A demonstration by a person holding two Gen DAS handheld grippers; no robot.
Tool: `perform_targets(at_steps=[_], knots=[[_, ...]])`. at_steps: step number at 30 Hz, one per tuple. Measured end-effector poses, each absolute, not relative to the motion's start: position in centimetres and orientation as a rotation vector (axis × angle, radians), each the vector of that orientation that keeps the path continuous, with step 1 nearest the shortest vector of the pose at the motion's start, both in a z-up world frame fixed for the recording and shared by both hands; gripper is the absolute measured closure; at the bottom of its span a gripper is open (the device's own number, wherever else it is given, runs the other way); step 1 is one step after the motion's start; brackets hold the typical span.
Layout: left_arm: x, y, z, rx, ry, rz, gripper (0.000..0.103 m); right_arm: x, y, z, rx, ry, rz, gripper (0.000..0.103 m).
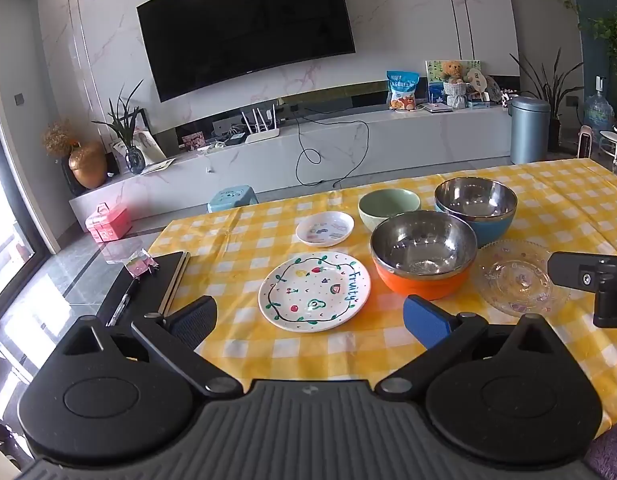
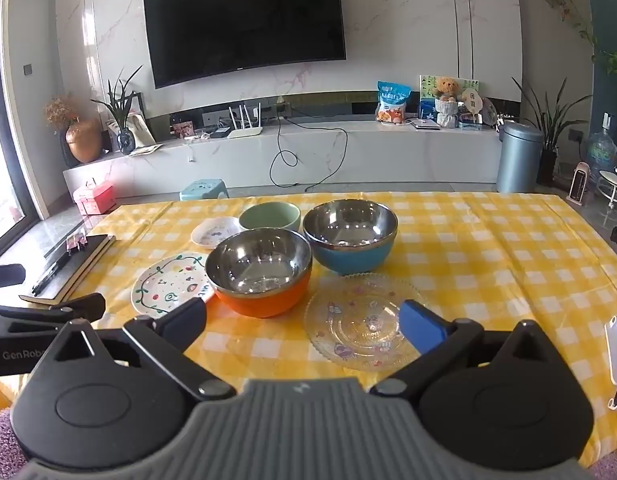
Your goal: Organize plates and bowls
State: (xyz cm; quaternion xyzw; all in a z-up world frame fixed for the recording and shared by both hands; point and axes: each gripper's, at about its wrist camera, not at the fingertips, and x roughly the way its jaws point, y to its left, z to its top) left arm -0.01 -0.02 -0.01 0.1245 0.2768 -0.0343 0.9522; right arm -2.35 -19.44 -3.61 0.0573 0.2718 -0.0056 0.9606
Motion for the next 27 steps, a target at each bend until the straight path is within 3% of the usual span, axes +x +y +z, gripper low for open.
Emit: perform_targets(at_steps=[27], knots=[[0.42,-0.07,-0.68,0.242,0.592,-0.078,0.0,-2.17,-19.37,-3.69,0.107,0.574,-0.011,0.002]])
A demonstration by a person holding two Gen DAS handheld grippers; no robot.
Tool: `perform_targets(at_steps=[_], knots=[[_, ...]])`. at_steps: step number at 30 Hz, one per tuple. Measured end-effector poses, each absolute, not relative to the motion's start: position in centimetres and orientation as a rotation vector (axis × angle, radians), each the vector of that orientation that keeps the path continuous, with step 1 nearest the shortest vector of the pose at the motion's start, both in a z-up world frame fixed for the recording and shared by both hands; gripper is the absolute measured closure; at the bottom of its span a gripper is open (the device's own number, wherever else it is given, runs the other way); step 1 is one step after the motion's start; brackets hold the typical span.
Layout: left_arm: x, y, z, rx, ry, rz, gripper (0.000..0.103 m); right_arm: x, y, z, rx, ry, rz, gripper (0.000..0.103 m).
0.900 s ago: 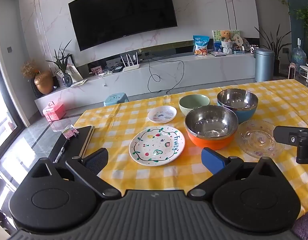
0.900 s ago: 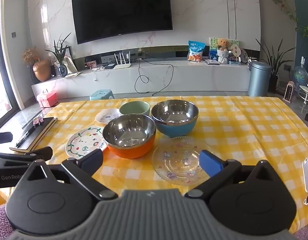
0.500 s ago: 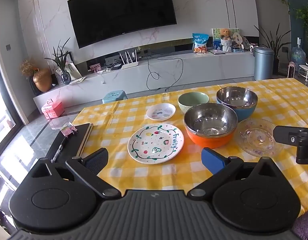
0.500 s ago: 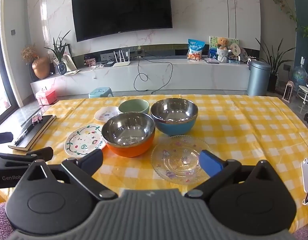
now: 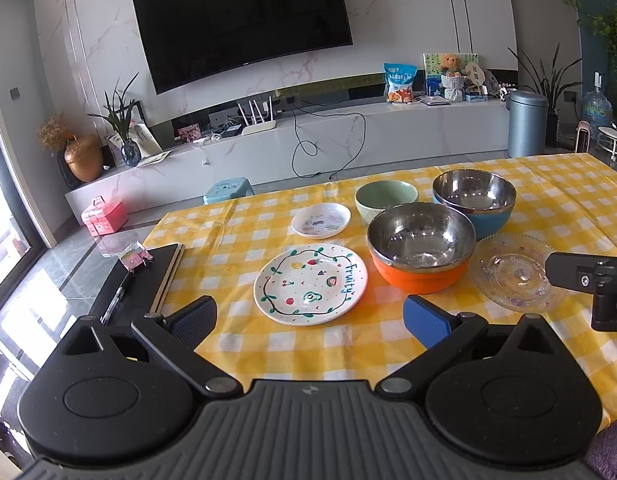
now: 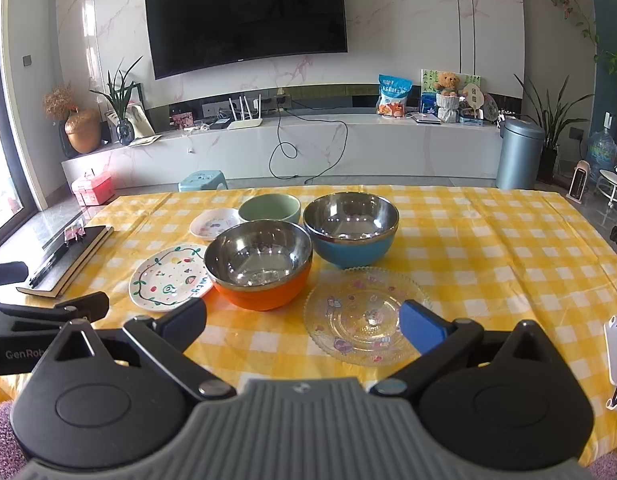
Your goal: Organize plates and bowls
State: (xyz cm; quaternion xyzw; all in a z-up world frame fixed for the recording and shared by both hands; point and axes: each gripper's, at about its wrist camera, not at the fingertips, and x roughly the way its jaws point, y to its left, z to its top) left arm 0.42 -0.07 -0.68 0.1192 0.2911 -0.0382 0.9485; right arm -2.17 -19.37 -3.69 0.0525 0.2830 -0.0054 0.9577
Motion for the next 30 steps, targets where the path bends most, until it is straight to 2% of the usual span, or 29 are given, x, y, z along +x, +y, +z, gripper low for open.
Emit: perform_targets(at_steps=[30], knots=[[0.23,0.02,-1.36,0.241,0.609,-0.076,0.0,-2.12,-19.3,-3.7,0.102,0.579,-0.01,0.002]])
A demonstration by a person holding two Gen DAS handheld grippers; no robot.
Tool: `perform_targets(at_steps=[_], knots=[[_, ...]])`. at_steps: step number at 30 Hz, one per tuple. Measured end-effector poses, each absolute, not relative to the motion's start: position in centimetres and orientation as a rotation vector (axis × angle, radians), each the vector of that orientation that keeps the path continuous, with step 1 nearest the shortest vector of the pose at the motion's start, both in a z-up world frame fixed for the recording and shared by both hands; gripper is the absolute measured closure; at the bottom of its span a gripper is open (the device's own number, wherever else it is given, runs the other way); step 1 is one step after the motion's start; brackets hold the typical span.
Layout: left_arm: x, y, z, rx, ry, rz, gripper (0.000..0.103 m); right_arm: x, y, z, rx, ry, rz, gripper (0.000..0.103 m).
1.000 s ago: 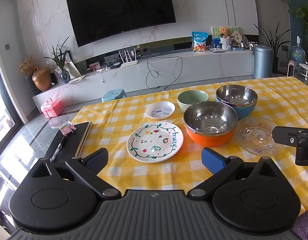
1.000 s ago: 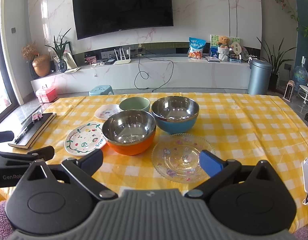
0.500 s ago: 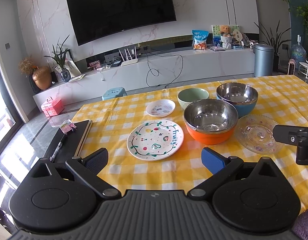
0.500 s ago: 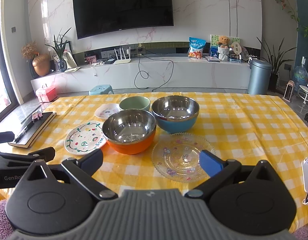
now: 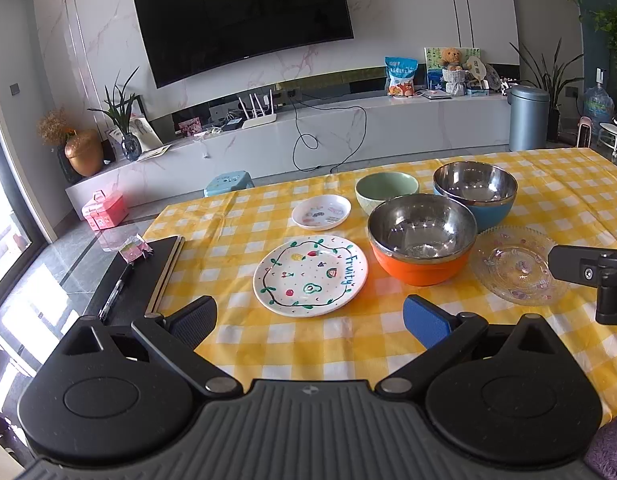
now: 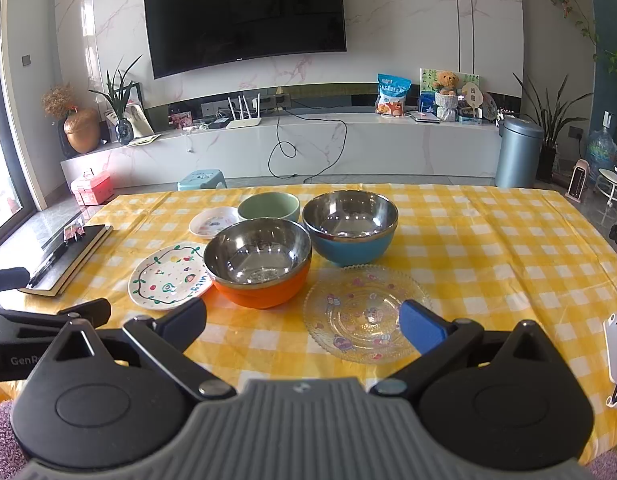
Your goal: Organize plates and bowls
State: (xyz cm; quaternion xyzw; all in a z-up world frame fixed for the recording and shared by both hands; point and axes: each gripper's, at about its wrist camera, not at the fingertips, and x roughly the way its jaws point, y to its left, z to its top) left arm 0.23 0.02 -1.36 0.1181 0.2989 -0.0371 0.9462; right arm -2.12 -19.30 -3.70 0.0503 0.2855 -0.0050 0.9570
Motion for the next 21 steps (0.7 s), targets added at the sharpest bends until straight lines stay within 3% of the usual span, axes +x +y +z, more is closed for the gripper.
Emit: perform_targets(at_steps=[21], knots=[[0.26,0.1,-1.31,0.24,0.616,-0.075,0.0,-2.04,-19.13,-3.99,0.103,0.584,-0.013,0.002]])
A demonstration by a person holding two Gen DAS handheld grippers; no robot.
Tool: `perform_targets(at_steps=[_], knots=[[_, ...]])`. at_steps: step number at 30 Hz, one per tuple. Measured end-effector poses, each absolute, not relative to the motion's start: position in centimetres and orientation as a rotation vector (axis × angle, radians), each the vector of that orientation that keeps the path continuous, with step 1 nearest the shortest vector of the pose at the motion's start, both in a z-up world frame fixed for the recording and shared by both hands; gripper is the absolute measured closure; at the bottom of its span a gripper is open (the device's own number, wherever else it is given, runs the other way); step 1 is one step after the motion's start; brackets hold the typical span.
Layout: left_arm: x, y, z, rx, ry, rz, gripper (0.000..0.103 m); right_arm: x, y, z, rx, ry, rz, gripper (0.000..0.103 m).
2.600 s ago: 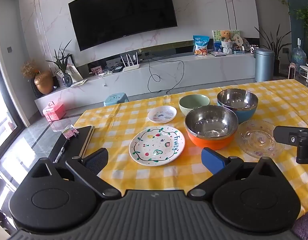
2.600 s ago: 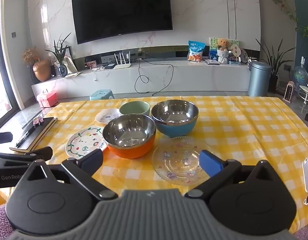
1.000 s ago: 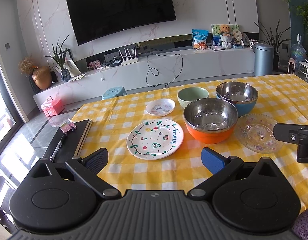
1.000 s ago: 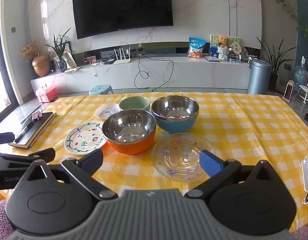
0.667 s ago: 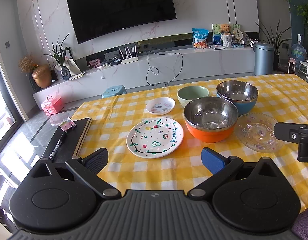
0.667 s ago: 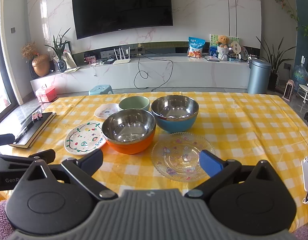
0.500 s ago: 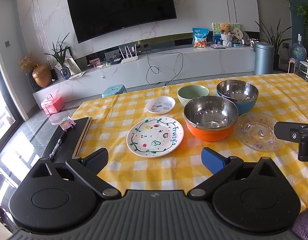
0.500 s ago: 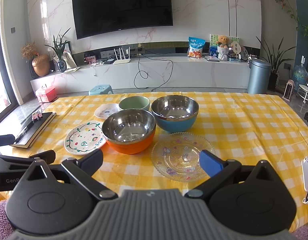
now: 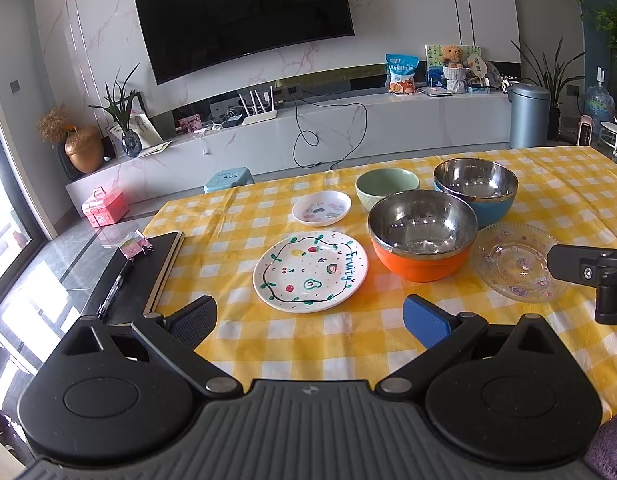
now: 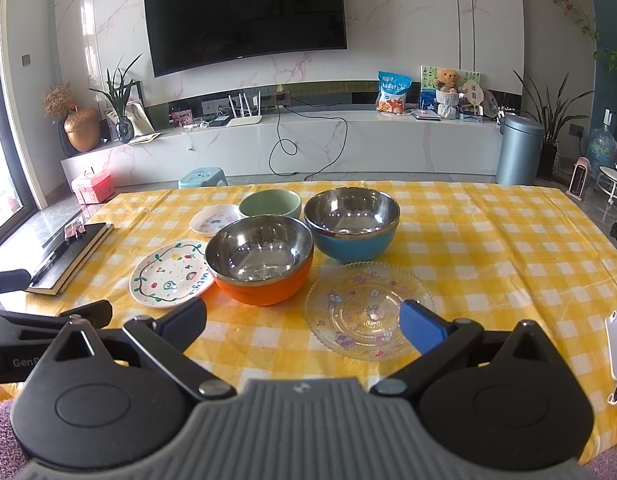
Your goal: Organize plates and bowls
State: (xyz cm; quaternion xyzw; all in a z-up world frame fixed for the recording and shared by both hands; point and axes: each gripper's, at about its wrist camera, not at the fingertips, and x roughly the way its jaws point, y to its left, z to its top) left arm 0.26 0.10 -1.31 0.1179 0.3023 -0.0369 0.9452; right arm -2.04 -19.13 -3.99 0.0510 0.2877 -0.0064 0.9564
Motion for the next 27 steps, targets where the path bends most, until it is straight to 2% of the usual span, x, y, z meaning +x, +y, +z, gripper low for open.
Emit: perform_targets(at_steps=[17,27], knots=[[0.2,0.2,-1.5,0.234,0.609,-0.087,0.0,-2.1,-19.0,-4.1,0.104,0.584,-0.01,0.002],[0.3,0.7,-2.4,0.105,0.624,-0.126,0.0,-2.6,-19.9,-5.1,0.163,0.538,-0.002,0.002]])
